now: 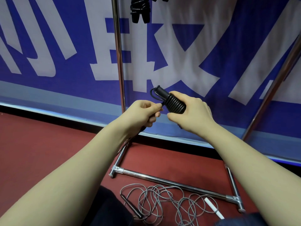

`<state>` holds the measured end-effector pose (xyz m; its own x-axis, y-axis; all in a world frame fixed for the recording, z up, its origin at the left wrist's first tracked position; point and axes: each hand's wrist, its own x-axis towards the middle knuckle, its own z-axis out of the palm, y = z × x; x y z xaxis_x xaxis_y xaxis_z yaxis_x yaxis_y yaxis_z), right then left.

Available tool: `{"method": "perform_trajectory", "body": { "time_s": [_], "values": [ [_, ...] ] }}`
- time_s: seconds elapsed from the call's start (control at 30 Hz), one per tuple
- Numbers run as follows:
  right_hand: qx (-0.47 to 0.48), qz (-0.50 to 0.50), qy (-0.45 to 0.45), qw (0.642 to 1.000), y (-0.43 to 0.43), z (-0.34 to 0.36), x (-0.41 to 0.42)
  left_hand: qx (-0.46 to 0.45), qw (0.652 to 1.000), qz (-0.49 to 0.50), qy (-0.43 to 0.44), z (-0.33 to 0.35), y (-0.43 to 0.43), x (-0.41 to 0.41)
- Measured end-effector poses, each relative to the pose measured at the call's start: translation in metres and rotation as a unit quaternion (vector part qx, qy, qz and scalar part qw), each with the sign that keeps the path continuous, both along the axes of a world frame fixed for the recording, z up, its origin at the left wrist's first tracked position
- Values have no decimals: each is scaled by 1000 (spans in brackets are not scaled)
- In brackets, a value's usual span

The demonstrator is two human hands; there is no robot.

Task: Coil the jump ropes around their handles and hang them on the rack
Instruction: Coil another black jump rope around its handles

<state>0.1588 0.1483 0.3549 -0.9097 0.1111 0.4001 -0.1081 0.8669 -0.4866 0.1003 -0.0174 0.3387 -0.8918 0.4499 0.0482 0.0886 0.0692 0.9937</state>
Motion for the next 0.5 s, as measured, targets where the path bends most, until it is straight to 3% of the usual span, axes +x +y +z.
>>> {"method": "perform_trajectory", "body": {
  "time_s": [0.17, 0.33, 0.43, 0.5],
  "values": [
    [194, -40, 74, 977, -9, -9, -3, 69, 994, 47, -63, 14, 12, 9],
    [349, -116, 196, 909, -28, -28, -13, 73, 988, 127, -48, 9, 10, 8],
    [366, -125, 200, 900, -30, -34, -11, 77, 988, 131, -34, 6, 7, 6],
    [302, -54, 186, 934, -29, -31, -7, 53, 989, 135, 0, 4, 4, 2]
  ]
}}
